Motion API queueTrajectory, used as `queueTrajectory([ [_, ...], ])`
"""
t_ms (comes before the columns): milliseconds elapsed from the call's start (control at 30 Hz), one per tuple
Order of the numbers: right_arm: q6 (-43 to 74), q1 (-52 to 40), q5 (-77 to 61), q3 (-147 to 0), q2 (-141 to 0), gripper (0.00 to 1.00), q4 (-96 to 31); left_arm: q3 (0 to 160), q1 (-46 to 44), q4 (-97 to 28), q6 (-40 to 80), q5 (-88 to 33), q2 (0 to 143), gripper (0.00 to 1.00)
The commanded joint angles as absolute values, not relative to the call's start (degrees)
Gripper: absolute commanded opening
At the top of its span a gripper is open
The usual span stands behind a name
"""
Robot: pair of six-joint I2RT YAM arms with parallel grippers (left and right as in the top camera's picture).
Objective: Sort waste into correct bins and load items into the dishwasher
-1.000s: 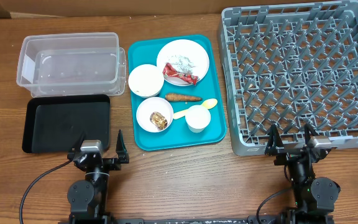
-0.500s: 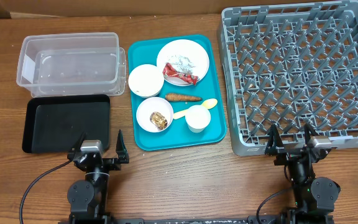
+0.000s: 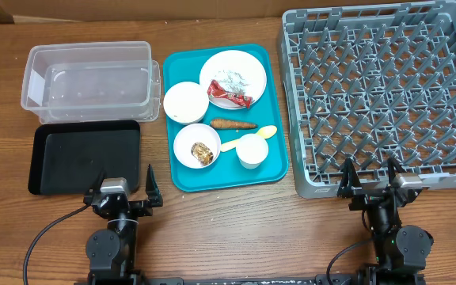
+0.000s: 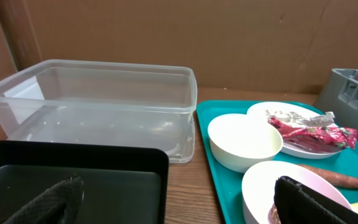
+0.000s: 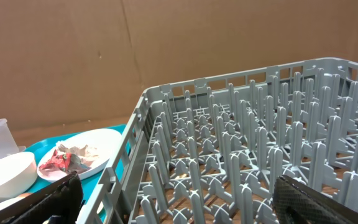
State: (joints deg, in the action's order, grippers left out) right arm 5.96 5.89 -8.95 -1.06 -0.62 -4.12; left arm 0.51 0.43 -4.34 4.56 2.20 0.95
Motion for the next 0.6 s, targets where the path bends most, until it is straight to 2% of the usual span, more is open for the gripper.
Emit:
queueTrajectory([
  [0, 5.9, 5.6, -8.6, -0.4, -0.2, 1.0, -3.9, 0.3, 0.6, -4.1, 5.4, 3.1, 0.3, 1.0],
  [200, 6.0, 5.6, -9.5, -0.5, -0.2, 1.0, -3.5, 0.3, 0.6, 0.5, 6.4, -0.1, 0.3, 1.0],
  [300, 6.0, 5.6, -14.1, -1.6, -0.2, 1.0, -3.4, 0.6, 0.6, 3.2, 4.7, -2.1, 0.3, 1.0],
  [400, 6.0, 5.6, -18.0, -4.7, -0.2, 1.0, -4.1, 3.3, 0.6, 1.9, 1.5, -6.1, 0.4, 1.0],
  [567, 5.9, 5.6, -17.1, -15.3, -1.1, 1.0, -11.0, 14.3, 0.6, -3.6, 1.2, -5.4, 5.2, 1.0],
])
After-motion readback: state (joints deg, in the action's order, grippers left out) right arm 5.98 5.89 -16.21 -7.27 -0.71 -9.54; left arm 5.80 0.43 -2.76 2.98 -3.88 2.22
